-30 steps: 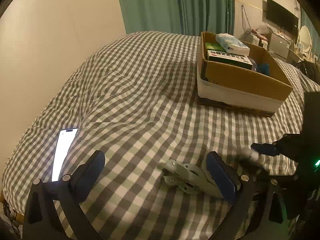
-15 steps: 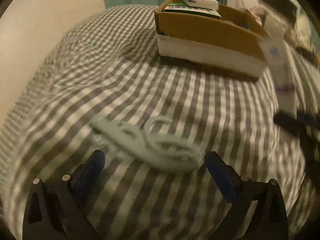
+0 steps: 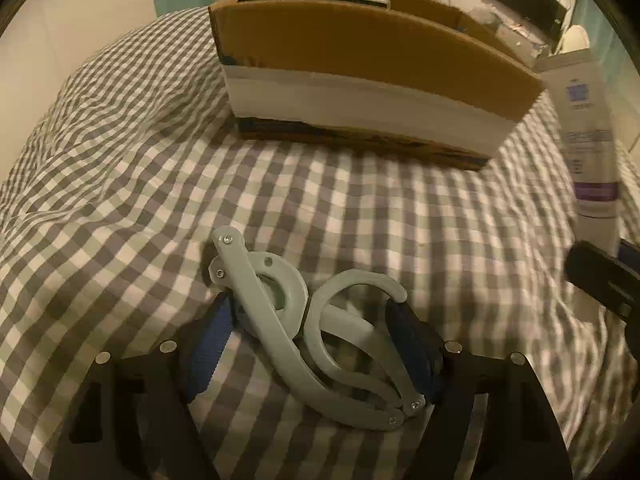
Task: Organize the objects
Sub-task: 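Drop the green clip and white tube into the cardboard box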
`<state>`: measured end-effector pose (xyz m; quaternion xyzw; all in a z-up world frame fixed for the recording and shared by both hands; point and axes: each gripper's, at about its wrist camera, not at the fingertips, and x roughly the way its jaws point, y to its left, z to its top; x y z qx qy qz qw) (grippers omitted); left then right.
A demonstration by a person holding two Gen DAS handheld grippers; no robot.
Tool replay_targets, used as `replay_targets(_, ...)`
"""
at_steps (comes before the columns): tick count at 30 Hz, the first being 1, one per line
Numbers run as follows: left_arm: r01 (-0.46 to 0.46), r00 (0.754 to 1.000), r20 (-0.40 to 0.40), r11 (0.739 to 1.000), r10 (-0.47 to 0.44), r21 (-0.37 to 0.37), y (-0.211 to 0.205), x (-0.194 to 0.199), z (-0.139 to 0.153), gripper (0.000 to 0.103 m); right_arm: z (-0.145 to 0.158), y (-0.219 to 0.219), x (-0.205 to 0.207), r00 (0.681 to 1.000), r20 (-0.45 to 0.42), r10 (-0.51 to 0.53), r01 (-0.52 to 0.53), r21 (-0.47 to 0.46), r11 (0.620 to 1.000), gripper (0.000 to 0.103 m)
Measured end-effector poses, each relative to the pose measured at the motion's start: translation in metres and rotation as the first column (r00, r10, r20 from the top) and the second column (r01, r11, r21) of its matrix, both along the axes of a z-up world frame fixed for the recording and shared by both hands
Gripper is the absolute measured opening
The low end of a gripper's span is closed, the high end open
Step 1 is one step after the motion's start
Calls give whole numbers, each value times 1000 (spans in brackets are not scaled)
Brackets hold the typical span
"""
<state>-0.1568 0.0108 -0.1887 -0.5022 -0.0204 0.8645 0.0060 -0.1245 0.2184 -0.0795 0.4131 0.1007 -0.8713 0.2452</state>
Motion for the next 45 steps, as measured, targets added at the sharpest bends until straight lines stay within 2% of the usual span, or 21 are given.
replay_targets(6,10,1000,-23,998,-9,58,-7,20,15,76,5,2,9,1000,-11,-11,11,2,1000,20)
replay_targets(10,19,999,-49,998,-16,66,-2,34,29,76,5,11,19,999,1,-40,40,-19,999,20)
replay_targets(15,35,992,-121,997,-27,64,-3,43,57,76,12,21,33,996,-6,-85,84,-33,996,20)
replay_targets(20,61,975,-218,997,-50,44,-2,55,98,76,33,27,47,993,-43,-114,112,-42,993,20)
replay_targets(24,76,959,-276,997,-68,18,-4,58,119,76,45,27,58,991,-61,-122,119,-48,992,20)
replay_targets(29,97,931,-352,995,-94,-9,-3,60,156,76,67,25,64,987,-97,-125,121,-51,991,20)
replay_targets(34,105,894,-437,994,-100,-12,-4,41,207,77,112,19,52,976,-181,-118,111,-49,993,20)
replay_targets(38,125,839,-520,987,-158,-99,4,7,248,77,150,12,26,961,-254,-108,99,-49,994,20)
replay_targets(40,128,838,-522,987,-162,-101,3,-18,254,77,163,8,4,956,-271,-109,99,-48,994,20)
replay_targets(43,129,855,-495,988,-155,-85,-1,-55,249,77,169,4,-27,955,-273,-115,104,-52,993,20)
replay_targets(45,124,862,-482,987,-157,-99,-1,-82,239,77,166,2,-52,957,-264,-118,106,-59,993,20)
